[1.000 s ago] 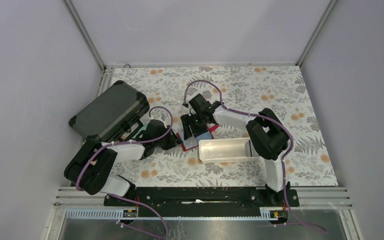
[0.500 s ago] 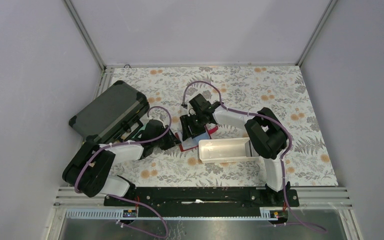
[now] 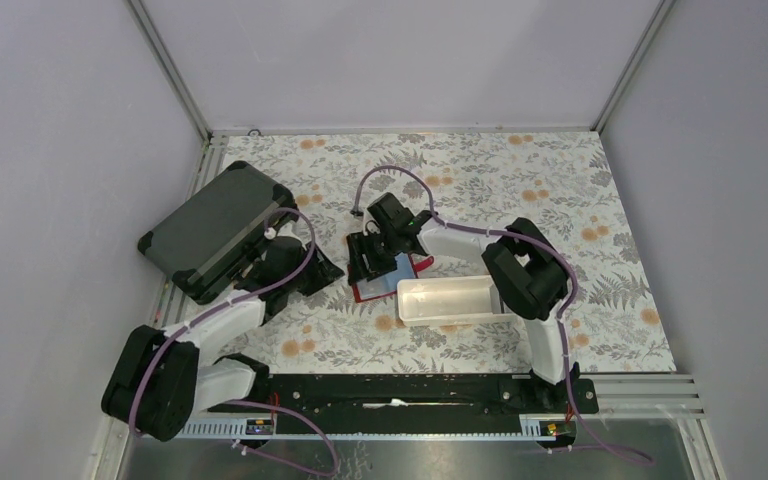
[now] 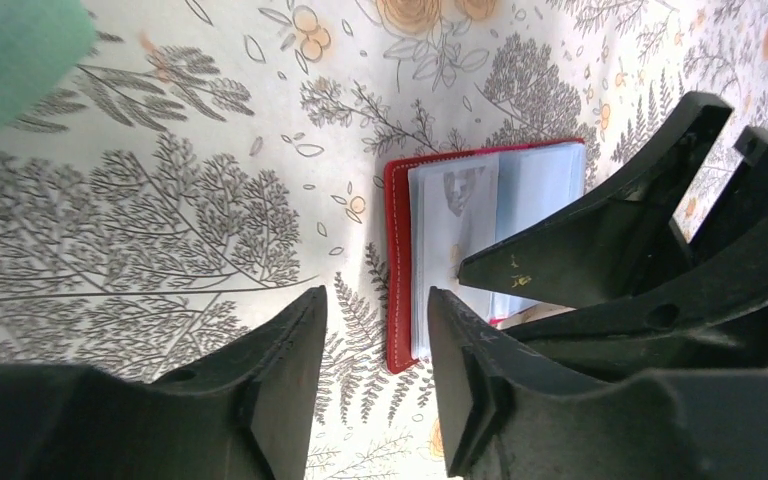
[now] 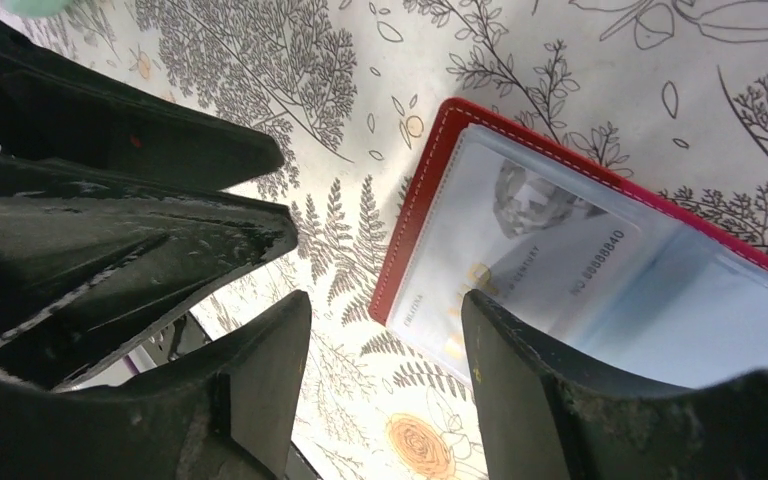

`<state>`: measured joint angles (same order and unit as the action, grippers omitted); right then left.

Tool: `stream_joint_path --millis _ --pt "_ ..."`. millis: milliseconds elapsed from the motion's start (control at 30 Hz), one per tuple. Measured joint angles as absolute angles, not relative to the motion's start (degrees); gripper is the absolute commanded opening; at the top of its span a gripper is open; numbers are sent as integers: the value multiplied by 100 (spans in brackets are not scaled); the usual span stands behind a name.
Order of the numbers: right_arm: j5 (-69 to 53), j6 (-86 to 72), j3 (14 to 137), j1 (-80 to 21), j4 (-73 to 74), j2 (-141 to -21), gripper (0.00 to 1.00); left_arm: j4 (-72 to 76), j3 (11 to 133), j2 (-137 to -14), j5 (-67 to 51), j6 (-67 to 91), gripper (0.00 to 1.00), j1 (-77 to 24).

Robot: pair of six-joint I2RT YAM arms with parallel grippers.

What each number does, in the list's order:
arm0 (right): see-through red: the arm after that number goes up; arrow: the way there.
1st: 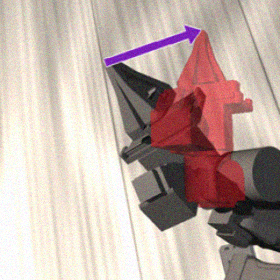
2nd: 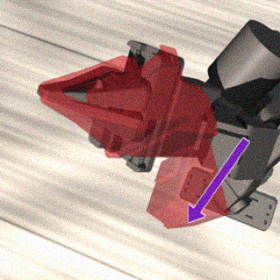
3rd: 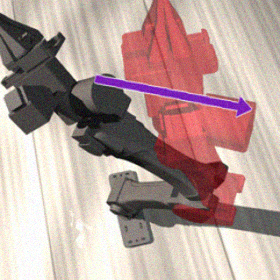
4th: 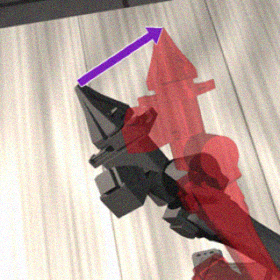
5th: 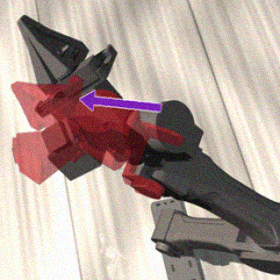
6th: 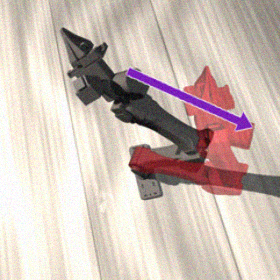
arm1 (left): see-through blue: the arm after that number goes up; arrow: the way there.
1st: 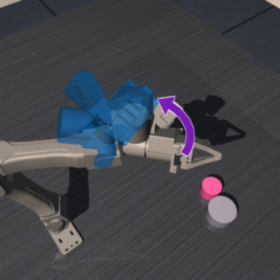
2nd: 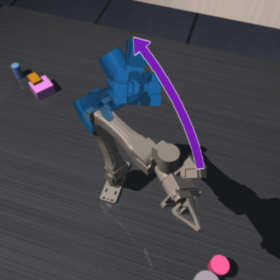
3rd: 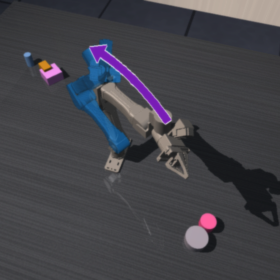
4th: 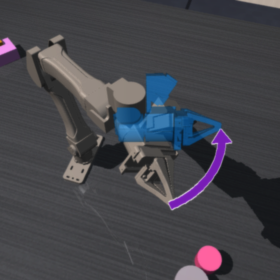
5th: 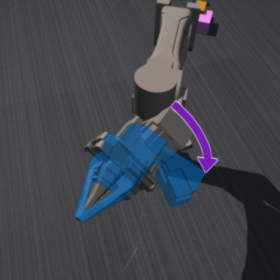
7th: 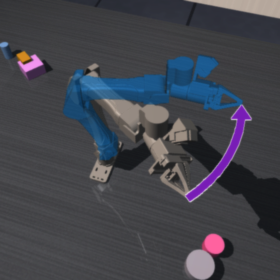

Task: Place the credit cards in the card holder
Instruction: Insert the credit card into the card holder.

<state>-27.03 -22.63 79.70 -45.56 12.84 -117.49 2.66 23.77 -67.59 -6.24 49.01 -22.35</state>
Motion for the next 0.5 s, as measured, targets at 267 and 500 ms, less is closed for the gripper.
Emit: stream_joint_path --millis 267,500 --pt "-1962 -2335 7741 -4615 1400 -11111 85 -469 2381 -5789 -432 4729 96 -1920" --pt "-744 -2108 7614 -4338 2421 -9531 90 -1531 2956 -5103 -410 4287 99 -1511"
